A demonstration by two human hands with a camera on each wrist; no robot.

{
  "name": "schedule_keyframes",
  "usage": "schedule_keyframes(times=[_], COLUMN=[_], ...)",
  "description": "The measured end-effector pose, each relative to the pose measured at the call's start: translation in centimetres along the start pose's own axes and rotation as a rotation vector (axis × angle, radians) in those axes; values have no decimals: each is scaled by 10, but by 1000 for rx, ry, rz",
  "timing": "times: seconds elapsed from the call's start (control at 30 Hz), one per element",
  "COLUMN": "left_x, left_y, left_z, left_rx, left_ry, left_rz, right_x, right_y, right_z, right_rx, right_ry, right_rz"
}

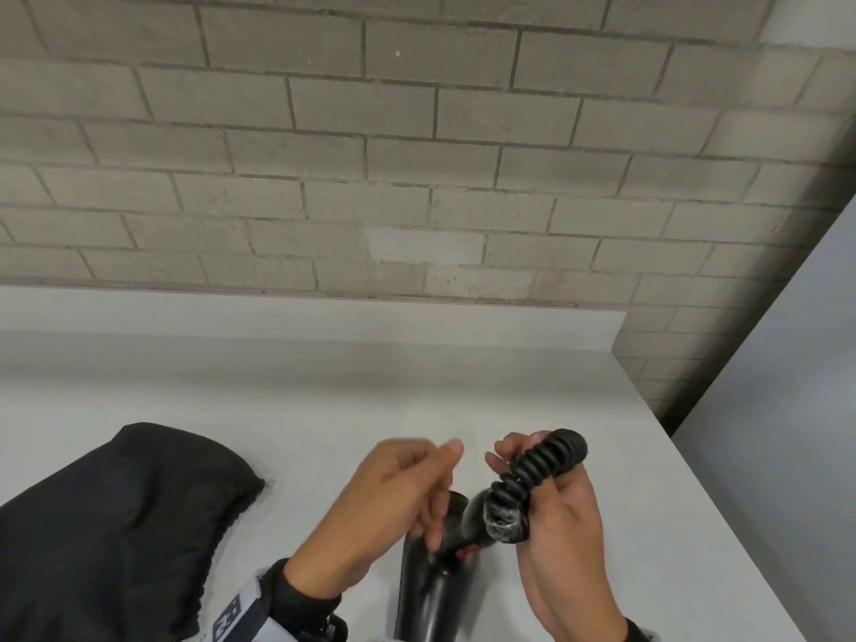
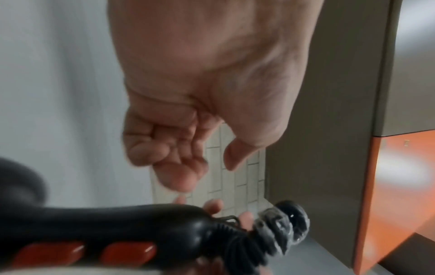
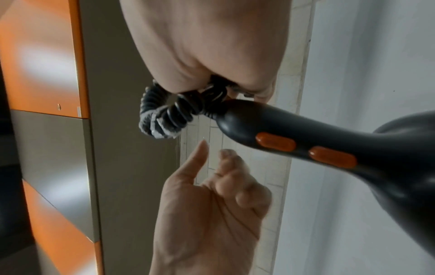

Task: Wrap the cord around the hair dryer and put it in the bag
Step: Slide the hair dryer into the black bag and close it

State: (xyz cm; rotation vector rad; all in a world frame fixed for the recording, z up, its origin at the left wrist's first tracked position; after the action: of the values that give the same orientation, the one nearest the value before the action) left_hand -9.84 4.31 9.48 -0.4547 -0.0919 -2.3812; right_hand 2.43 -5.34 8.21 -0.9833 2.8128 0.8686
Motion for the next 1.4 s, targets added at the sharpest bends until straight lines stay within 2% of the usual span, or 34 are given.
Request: schedule_keyframes(times=[0.1, 0.17, 0.23, 0.3, 0.4, 0.5, 0.67, 0.77, 0.83, 0.9, 0.97, 1.03, 1.13, 1.2, 1.33, 1.4], left_x=[0, 2, 4, 4, -2, -10, -20, -24, -26, -27, -28, -29, -31, -32, -35, -36], left_y=[21, 34, 44, 50, 54, 54, 46, 45, 48, 52, 56, 57, 57, 58, 65, 67], left_z=[-42, -62, -75, -80, -72, -70, -84, -89, -93, -94, -94, -92, -90, -89, -85, -79], left_rx=[-76, -45, 47, 253, 610, 714, 518, 400, 357, 313, 268, 218, 149, 108, 16, -23], left_ry=[-275, -442, -576, -642, -602, -557, -517, -481, -465, -445, -424, -407, -383, -357, -288, -224], left_rz=[-194, -290, -372, -411, -366, -292, -232, -249, -273, -300, -338, -361, -373, -367, -293, -278], right_x=[-1, 0, 1, 6, 10, 15, 25, 37, 40, 44, 47, 48, 52, 47, 45, 43], right_y=[-6, -9, -11, -13, -20, -28, -57, -71, -75, -69, -64, -69, -70, -73, -85, -89], right_z=[5, 6, 10, 10, 16, 29, 54, 54, 55, 63, 61, 58, 45, 44, 55, 61], right_rx=[33, 31, 36, 78, 178, 215, 404, 411, 264, 16, -97, -175, -79, 13, 287, 348], right_ry=[-100, -147, -160, -162, -149, -46, 164, 306, 391, 586, 667, 665, 526, 499, 559, 565], right_rz=[38, 72, 58, 70, 49, -86, -256, -372, -407, -332, -317, -348, -548, -498, -275, -260])
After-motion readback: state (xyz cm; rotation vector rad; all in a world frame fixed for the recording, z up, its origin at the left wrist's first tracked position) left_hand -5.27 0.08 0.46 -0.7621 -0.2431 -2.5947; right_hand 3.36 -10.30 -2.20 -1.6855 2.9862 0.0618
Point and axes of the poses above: each hand's wrist, its own x-axis away from the middle knuckle, its own y-axis out of the palm, z = x × y, the point moved 7 cm from there along -x, towards the middle knuckle, and after that the axes turned 14 degrees about -y, right-handed, at the moved point
